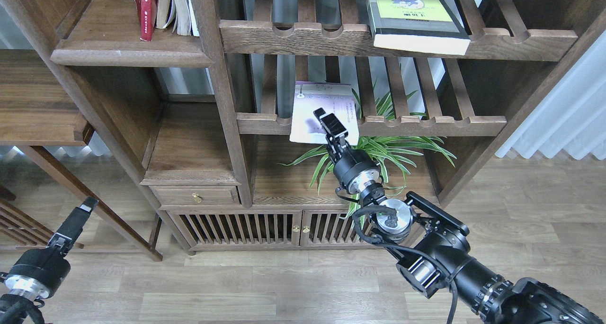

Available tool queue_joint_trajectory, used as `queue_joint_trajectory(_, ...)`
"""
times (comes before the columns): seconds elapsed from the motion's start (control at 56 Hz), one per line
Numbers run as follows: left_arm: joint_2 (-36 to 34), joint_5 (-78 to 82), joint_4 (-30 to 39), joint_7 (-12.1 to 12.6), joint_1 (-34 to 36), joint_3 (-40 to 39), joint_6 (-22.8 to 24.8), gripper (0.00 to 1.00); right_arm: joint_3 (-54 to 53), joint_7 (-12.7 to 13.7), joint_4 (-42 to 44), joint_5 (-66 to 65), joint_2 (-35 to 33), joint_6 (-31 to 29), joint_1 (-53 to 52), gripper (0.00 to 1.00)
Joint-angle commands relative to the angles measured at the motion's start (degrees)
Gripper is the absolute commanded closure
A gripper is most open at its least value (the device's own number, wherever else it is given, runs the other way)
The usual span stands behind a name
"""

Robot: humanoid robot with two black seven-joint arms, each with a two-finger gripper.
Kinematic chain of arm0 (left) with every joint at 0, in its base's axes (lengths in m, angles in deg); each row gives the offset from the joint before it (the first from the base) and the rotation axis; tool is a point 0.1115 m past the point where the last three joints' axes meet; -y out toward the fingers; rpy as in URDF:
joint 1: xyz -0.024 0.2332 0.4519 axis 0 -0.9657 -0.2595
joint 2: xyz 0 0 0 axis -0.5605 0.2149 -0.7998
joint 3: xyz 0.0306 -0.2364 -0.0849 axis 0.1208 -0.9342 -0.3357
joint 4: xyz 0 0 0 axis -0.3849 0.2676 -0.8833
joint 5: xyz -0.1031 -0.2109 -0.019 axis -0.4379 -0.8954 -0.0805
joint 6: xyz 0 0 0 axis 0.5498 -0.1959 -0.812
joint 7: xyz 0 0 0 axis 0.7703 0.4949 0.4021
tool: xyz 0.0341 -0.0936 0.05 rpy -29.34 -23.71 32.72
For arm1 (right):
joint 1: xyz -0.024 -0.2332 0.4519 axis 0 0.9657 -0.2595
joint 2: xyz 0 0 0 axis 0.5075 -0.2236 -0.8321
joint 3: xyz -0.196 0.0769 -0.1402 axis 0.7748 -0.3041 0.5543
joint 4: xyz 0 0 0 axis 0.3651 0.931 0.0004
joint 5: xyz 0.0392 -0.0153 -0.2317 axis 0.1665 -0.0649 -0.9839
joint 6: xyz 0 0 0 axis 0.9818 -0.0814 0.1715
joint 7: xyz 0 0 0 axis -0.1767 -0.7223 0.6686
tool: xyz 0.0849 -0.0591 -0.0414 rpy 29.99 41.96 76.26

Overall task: Organize books on shelf
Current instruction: 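Grasp the white book and pull it off the shelf with the right gripper, then lower the white book toward the left gripper and grasp it with left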

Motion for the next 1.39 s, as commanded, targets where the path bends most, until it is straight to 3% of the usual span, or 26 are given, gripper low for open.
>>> queue_joint_trajectory(0.0,0.0,0.0,-0.1,0.1,-0.1,-0.1,0.0,0.0,0.4,0.0,0.4,-0.2,0.0,-0.5,0.3,0.96)
queue_joint_trajectory(0.196,0.0,0.0,-0.1,0.0,-0.2,-0.1,0.0,0.0,0.7,0.1,-2.1,-0.3,0.0,-1.9,1.1,0.98)
queue_joint_trajectory(0.268,0.0,-0.6,-0.2,-0.3,-0.3,-0.1,0.0,0.0,1.1,0.9,-7.3,-0.6,0.0,-9.5,4.4,0.98)
queue_joint_trajectory(0.393,0.2,-5.6,-0.2,-0.1,-1.2,0.1,0.0,0.0,3.6,2.2,-11.8,-6.1,0.0,-17.4,8.9,0.99)
queue_joint_trajectory(0.536,0.5,-14.2,-0.1,0.2,-3.1,2.0,0.0,0.0,4.5,3.1,-13.2,-10.6,-1.0,-17.4,14.1,0.99)
queue_joint_trajectory(0.75,-0.6,-25.9,1.0,0.6,-3.9,12.8,0.0,0.0,4.1,7.7,-13.0,-11.0,-2.9,-17.4,20.8,0.98)
queue_joint_trajectory(0.947,-5.7,-32.3,5.4,0.1,-1.8,22.6,0.0,0.0,3.6,11.5,-12.9,-11.0,-2.7,-17.4,24.5,0.98)
queue_joint_trajectory(0.982,-6.7,-33.0,6.9,-0.3,-1.6,23.4,0.0,0.0,3.8,12.5,-12.9,-11.0,-2.7,-17.4,25.0,0.98)
queue_joint_trajectory(1.0,-7.6,-35.4,9.2,-0.4,-1.6,24.2,0.0,0.0,4.2,14.5,-12.8,-11.0,-2.5,-17.4,26.0,0.98)
queue_joint_trajectory(1.108,-8.8,-40.5,11.1,-0.3,-1.3,26.5,0.0,0.0,4.4,18.0,-12.7,-11.0,-2.1,-17.4,27.8,0.98)
queue_joint_trajectory(1.375,-13.3,-42.5,11.3,-0.5,0.5,39.0,0.0,0.02,5.1,19.1,-12.8,-11.3,0.0,-17.4,30.0,0.98)
